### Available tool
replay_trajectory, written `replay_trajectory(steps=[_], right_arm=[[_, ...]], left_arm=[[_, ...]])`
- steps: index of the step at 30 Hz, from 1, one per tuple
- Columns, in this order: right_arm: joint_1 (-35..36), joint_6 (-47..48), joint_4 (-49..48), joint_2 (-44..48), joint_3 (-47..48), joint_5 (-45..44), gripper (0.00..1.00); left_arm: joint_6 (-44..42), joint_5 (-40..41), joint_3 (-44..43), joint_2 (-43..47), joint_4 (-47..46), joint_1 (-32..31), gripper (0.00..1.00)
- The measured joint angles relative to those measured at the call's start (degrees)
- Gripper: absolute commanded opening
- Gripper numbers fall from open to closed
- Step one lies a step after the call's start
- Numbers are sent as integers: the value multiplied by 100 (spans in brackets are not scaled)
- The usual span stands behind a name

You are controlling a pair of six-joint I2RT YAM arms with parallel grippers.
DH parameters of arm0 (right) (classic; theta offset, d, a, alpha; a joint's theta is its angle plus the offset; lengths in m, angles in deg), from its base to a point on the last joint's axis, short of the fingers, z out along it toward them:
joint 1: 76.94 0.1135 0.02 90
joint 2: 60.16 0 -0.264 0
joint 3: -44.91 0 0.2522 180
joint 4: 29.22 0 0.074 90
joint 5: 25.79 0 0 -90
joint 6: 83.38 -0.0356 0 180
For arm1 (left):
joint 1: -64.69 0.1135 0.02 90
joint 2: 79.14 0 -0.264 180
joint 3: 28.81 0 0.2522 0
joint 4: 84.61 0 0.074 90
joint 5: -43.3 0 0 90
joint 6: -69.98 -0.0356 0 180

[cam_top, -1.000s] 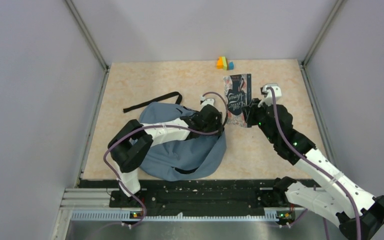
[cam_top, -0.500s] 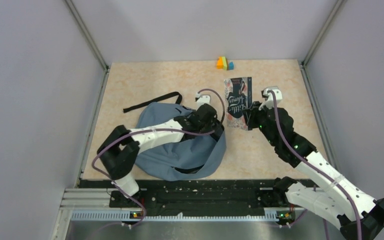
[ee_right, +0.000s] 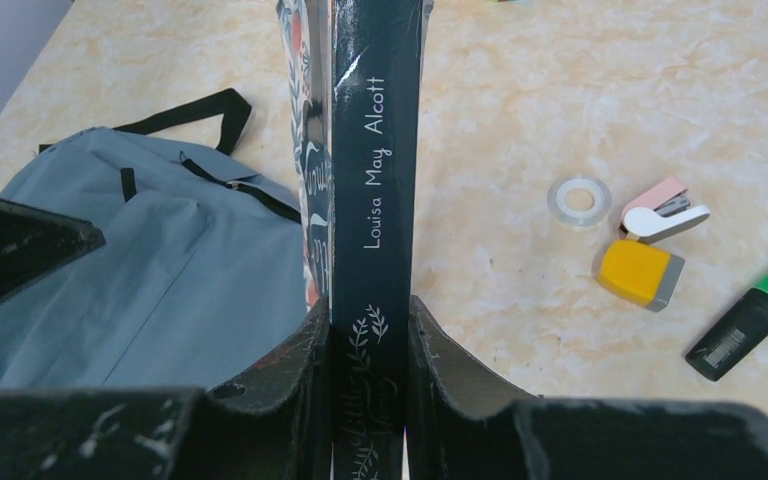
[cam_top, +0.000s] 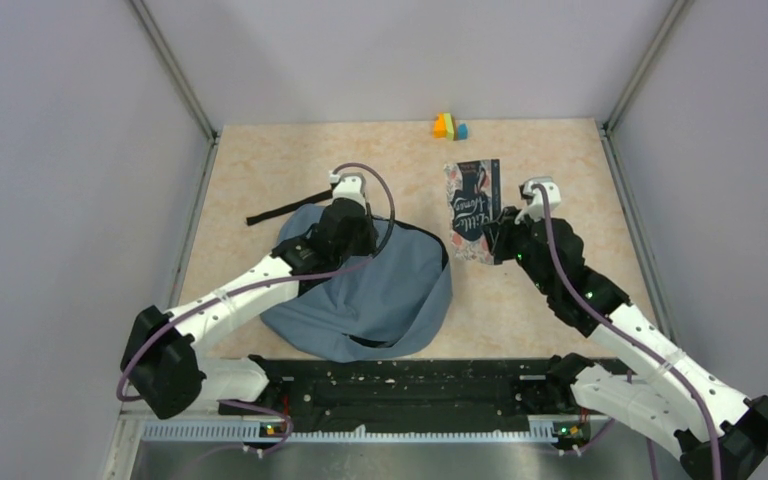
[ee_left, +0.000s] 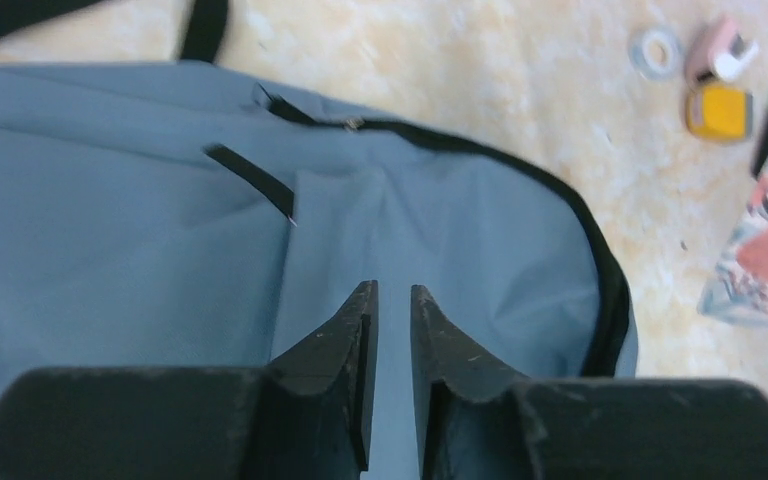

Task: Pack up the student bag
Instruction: Place the book in the student bag.

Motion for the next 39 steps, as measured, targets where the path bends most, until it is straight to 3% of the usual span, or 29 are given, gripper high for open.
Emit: replay_trajectory(steps=[6, 13, 18, 26, 33, 39], right_arm=[[0, -68, -7, 35, -116, -42, 0], [0, -96, 101, 127, -188, -737, 0], [0, -59, 146, 127, -188, -1152, 0], [0, -42, 212, 190, -216, -1220, 0], [0, -31, 208, 275, -289, -1220, 0], [0, 0, 219, 286, -328, -1215, 0]], left_arm=[[184, -1099, 492, 20, -509, -44, 63], [723, -1727, 286, -940, -1281, -280, 75], [887, -1915, -426, -1891, -1316, -470, 75], [1003, -1711, -1290, -2671, -999, -573, 72], [1027, -1513, -1532, -2964, -483, -575, 54], [1097, -1506, -1440, -2973, -431, -575, 45]])
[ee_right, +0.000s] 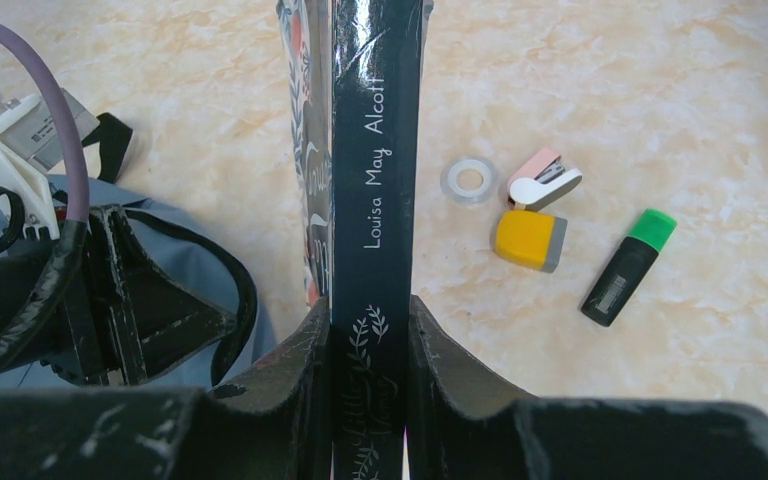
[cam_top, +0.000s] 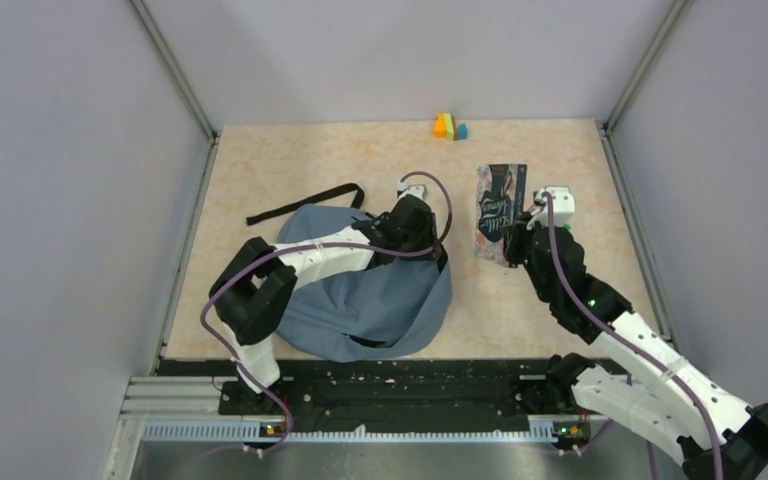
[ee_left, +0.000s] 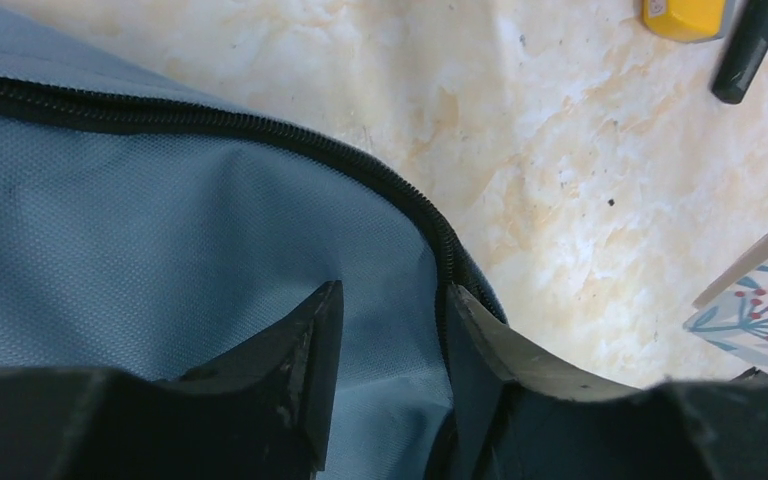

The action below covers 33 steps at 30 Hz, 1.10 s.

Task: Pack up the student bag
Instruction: Place the book in the student bag.

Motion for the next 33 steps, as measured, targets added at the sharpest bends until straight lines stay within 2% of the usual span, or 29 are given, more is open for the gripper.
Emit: replay_trajectory(steps=[25, 27, 28, 29, 30, 33], right_arm=[[0, -17, -2, 2, 0, 13, 0], [0, -22, -2, 2, 0, 20, 0], [0, -26, -2, 0, -4, 20, 0], [0, -42, -4, 2, -13, 22, 0], [0, -50, -11, 2, -35, 22, 0], [0, -57, 24, 2, -74, 26, 0]], left_arm=[[42, -369, 66, -216, 76, -210, 42], [37, -402, 66, -280, 76, -214, 34], [31, -426, 61, -297, 72, -219, 25], [9, -444, 59, -297, 63, -223, 10], [-9, -455, 55, -297, 48, -227, 0], [-81, -216, 44, -267, 4, -284, 0]])
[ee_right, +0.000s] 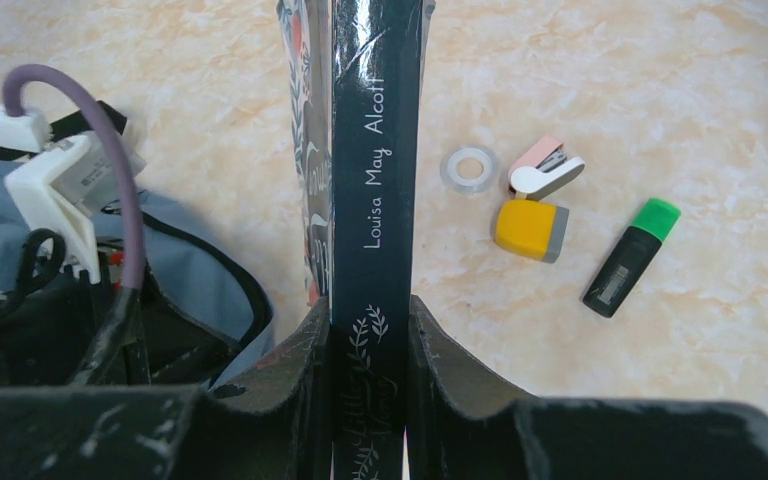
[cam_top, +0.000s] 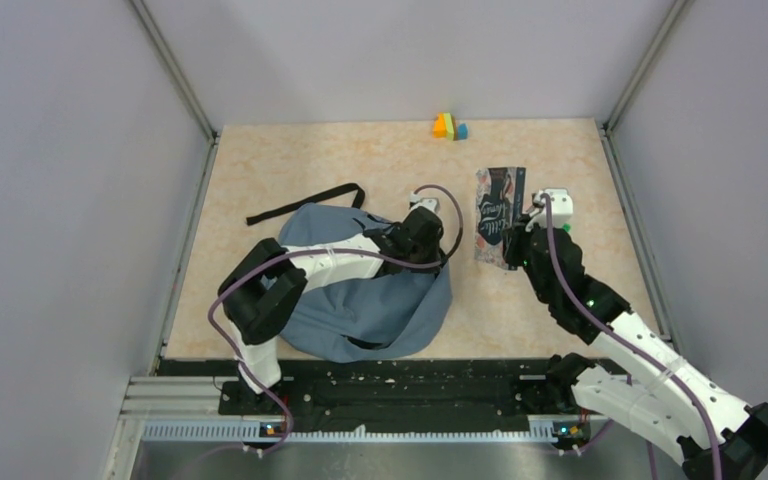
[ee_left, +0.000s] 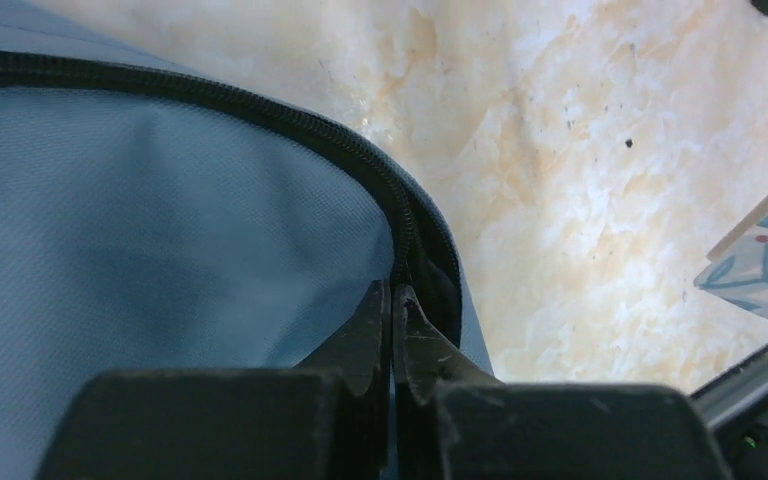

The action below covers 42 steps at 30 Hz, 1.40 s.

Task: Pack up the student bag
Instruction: Place the book in the student bag.

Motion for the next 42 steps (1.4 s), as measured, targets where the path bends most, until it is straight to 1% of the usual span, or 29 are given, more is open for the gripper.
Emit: replay_trajectory(steps=[3, 7, 12, 18, 24, 29, 34, 35, 38, 40, 41, 42], right_arm=[[0, 4, 11, 26, -2, 13, 0], [0, 15, -52, 146, -76, 120, 0], [0, 13, -166, 166, -210, 485, 0], [0, -197, -304, 66, -267, 1207, 0], [33, -914, -1032, -323, -485, 2179, 0], [417, -1290, -1543, -798, -525, 2341, 0], [837, -1563, -2188, -1491, -509, 2507, 0], [927, -1600, -2273, -1652, -490, 2509, 0], [1220, -1663, -2538, -2131, -345, 2533, 0], [1351, -1698, -2706, -2339, -232, 2586, 0], [1381, -1716, -2782, -2402, -188, 2623, 0], [1416, -1727, -2835, -2472, -129, 2651, 0]], left_arm=[[-44, 433, 57, 238, 46, -63, 0], [-164, 1073, 330, 1060, 107, -7, 0], [-197, 1377, 595, 1814, 116, 267, 0], [-203, 1493, 1134, 2262, 258, 673, 0], [-299, 1484, 1554, 2916, 420, 1193, 0], [-485, 1482, 1576, 3298, 413, 1606, 0], [-638, 1429, 1596, 3403, 435, 1899, 1], [-669, 1390, 1600, 3436, 446, 1919, 11], [-802, 1215, 1633, 3652, 463, 1956, 58], [-887, 1084, 1657, 3886, 457, 1961, 72], [-922, 1016, 1692, 4044, 450, 1963, 75], [-951, 944, 1738, 4227, 457, 1963, 77]])
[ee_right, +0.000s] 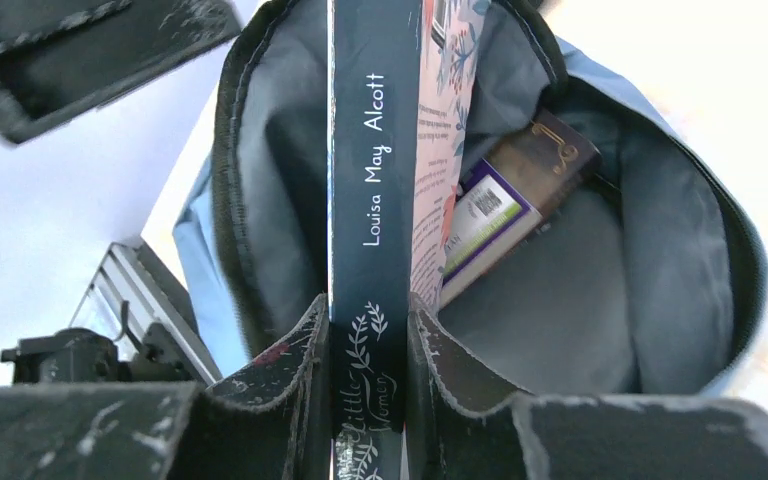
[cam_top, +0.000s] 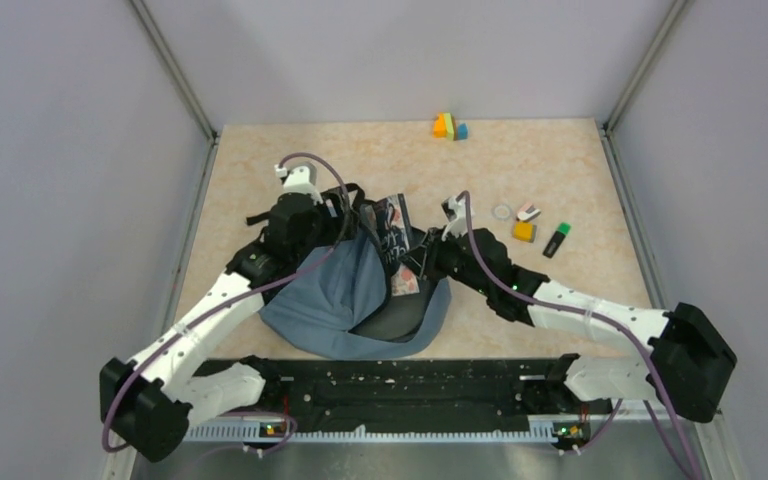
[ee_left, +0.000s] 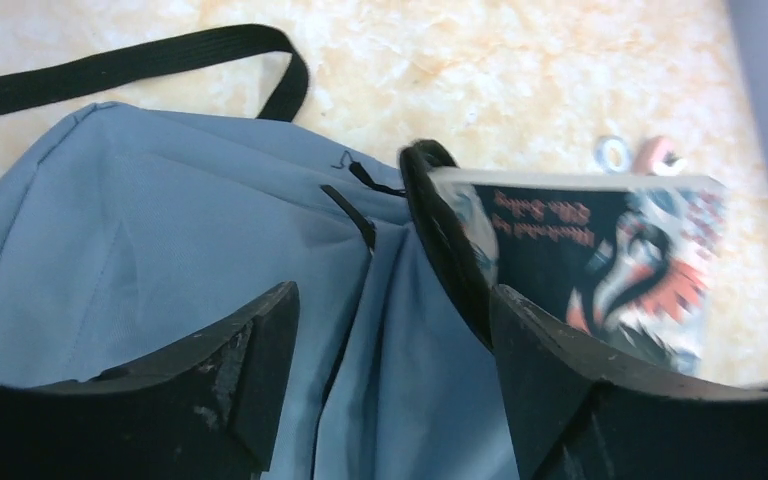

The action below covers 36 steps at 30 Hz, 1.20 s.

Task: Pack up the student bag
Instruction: Place the book in the student bag.

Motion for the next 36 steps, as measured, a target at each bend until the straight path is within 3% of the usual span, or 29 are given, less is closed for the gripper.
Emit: replay_trajectory(steps=[7, 13, 14, 17, 20, 25, 36], right_arm=[[57, -42, -299, -306, 264, 92, 0], [140, -42, -382, -431, 374, 111, 0], [153, -42, -396, -444, 385, 107, 0], [181, -37, -411, -450, 400, 103, 0], [205, -15, -398, -448, 400, 26, 0], [225, 120, -44, -127, 398, -334, 0], [251, -402, 81, 1314, -361, -885, 0]], left_arm=[[334, -654, 640, 1320, -105, 0, 84], [835, -1193, 1110, 1283, -238, -98, 84], [898, -1182, 1143, 1252, -199, -111, 79], [1054, -1016, 1174, 1235, -20, -136, 29], [1084, -857, 1180, 1233, 72, -133, 3], [824, -570, 940, 1233, 461, -136, 0], [-726, -625, -1021, 1198, 1727, -140, 0]])
